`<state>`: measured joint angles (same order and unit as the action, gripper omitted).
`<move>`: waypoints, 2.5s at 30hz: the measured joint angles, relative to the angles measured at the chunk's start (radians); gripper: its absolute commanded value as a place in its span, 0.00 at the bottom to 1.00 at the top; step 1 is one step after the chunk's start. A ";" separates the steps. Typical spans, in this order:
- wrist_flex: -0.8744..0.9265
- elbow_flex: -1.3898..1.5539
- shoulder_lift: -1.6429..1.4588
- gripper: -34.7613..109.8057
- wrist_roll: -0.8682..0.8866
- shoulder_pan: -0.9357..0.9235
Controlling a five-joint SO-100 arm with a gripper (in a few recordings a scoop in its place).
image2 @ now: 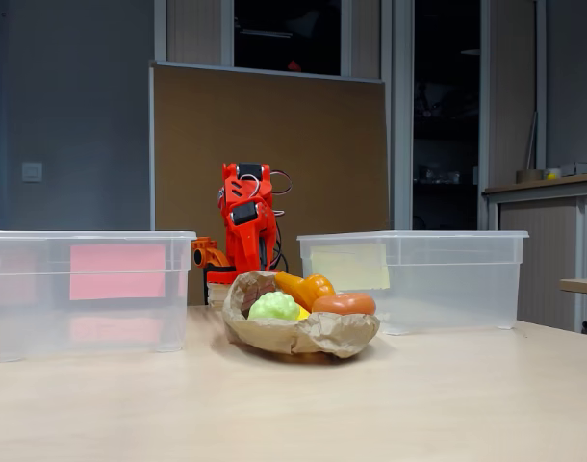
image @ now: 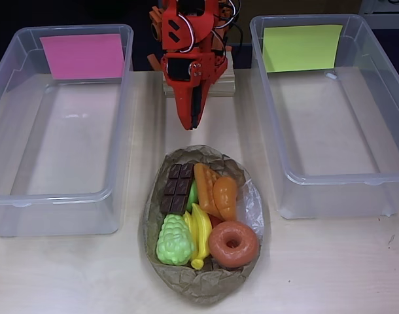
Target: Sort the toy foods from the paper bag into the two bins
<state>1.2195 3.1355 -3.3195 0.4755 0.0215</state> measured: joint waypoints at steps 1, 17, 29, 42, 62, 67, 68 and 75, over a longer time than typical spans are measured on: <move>0.000 0.000 0.000 0.24 0.000 0.000; 0.000 0.000 0.000 0.24 0.000 0.000; 0.000 0.000 0.000 0.24 0.000 0.000; 0.009 -0.020 0.003 0.24 -0.092 -0.055; 0.025 -1.000 0.997 0.24 -0.256 0.037; 0.049 -1.312 1.368 0.24 -0.215 0.077; 0.052 -1.368 1.433 0.24 -0.173 0.081; 0.061 -1.574 1.689 0.27 0.084 0.156</move>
<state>1.2809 1.5616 -1.6306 0.5599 0.1779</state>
